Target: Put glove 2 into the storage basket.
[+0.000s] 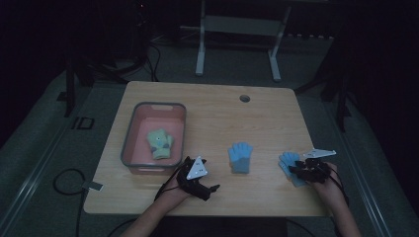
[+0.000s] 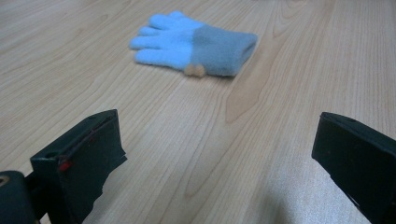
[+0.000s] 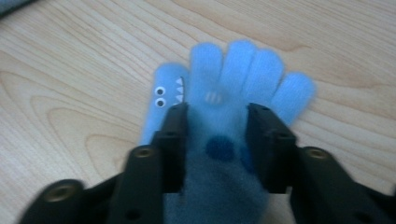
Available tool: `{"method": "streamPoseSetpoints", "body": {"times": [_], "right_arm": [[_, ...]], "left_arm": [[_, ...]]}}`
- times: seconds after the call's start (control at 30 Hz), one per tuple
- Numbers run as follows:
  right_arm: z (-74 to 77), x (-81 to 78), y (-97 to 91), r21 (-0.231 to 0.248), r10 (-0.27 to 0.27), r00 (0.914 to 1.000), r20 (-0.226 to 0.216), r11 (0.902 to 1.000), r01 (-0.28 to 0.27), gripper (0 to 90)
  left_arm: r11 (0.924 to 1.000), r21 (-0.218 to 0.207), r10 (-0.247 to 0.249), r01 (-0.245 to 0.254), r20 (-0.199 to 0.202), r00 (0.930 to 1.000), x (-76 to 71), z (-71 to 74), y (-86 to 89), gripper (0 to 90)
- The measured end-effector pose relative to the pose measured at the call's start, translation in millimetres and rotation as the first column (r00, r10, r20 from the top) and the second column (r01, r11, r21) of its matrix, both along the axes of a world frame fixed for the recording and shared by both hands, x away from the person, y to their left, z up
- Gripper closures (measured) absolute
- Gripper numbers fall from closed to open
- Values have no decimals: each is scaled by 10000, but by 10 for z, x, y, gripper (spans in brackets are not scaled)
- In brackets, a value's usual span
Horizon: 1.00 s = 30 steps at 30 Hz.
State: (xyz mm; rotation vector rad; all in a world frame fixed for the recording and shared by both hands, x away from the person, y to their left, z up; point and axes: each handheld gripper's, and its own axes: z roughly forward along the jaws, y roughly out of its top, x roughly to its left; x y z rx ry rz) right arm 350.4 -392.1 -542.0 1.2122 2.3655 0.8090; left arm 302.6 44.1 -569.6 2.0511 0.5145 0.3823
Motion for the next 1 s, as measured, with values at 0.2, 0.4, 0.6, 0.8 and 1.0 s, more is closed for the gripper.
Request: {"method": "streamPoseSetpoints", "body": {"times": [0.2, 0.4, 0.6, 0.8, 1.0], "right_arm": [[-9, -54, 82, 27, -435, 9990, 123, 9991, 435, 830], [162, -112, 254, 395, -1220, 9917, 417, 9919, 1203, 841], [444, -129, 621, 1059, -2076, 9737, 941, 9745, 1976, 841], [458, -30, 905, 927, -2853, 9531, 1015, 9565, 2765, 840], [282, 77, 924, 928, -3745, 9258, 515, 9248, 3690, 835]], "left_arm": [[10000, 11, -44, 44, -3, 10000, 0, -1, -8, 20], [10000, -38, -35, 35, 0, 10000, -1, 4, -4, 19], [9997, -207, -138, 138, 11, 9999, -4, 13, 9, 19], [9996, -218, -152, 153, 84, 9998, -10, 15, 3, 19], [9993, -328, -156, 158, 63, 9999, -6, 10, 18, 19]]}}
